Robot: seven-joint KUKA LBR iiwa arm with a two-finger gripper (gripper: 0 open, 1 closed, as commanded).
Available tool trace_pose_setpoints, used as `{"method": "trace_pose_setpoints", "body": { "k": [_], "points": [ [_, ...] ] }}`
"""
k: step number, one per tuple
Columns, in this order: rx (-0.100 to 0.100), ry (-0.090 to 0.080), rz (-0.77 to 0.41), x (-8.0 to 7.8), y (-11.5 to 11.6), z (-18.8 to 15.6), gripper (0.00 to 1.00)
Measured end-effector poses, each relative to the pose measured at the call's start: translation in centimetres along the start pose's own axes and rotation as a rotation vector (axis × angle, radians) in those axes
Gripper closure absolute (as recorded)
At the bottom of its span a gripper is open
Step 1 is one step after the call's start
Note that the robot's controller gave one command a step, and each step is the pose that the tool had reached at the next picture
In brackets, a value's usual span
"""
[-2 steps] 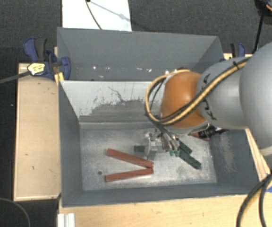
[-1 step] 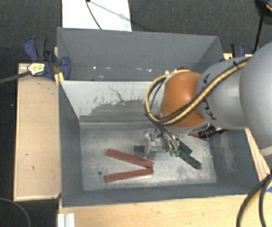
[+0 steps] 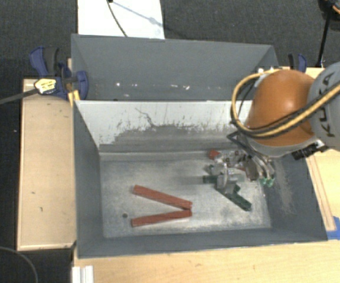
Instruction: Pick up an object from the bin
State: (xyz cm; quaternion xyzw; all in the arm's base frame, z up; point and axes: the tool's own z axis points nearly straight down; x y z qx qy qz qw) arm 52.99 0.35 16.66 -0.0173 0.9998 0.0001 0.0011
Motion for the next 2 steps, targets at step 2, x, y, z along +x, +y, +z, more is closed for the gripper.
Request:
{"method": "trace_pose_setpoints", "body": {
  "k": [2],
  "points": [
    [0.000, 0.009, -0.007, 1.9, 0.0, -4.1, 1.00]
  ]
}}
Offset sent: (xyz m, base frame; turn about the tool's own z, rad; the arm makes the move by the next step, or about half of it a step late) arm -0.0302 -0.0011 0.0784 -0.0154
